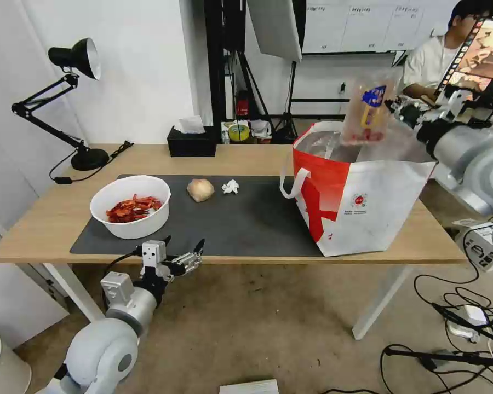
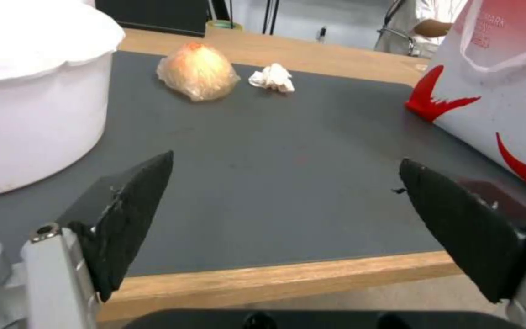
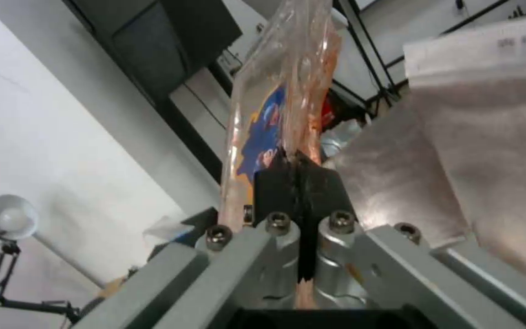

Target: Pick up the trash from the table and place it into the takeout bag.

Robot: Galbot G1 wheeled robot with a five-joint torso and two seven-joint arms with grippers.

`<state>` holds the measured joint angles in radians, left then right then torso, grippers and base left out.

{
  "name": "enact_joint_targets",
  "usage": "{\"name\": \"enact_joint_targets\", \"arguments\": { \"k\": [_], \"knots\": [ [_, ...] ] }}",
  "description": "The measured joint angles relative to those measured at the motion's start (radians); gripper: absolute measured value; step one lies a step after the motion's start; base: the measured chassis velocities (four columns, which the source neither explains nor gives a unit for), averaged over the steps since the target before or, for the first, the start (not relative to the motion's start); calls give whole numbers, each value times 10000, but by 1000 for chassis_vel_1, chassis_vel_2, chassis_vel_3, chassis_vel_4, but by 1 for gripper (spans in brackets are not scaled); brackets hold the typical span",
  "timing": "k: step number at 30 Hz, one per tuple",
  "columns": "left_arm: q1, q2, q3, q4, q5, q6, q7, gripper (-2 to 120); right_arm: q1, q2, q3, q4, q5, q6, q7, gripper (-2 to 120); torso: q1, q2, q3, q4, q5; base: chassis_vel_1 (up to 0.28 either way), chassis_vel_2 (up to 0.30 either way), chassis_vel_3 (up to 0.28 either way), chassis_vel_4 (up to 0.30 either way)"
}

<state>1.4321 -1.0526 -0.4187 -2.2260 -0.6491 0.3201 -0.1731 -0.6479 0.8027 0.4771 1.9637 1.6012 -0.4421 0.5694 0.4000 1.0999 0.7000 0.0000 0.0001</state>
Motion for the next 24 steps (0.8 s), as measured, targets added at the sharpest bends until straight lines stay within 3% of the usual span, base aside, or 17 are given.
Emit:
{"name": "enact_joint_targets", "arguments": {
  "k": [12,24],
  "knots": [
    [9,45,107,-26,22,-4,3,100,-1292,205,488,533,-56,-26,14,0,0,0,0,-1,-1,0,0,0,0],
    [-15,28,151,46,27,-4,4,100,-1448,303,521,608,290,-120,74,0,0,1,-1,0,-1,0,0,0,0]
  ]
}}
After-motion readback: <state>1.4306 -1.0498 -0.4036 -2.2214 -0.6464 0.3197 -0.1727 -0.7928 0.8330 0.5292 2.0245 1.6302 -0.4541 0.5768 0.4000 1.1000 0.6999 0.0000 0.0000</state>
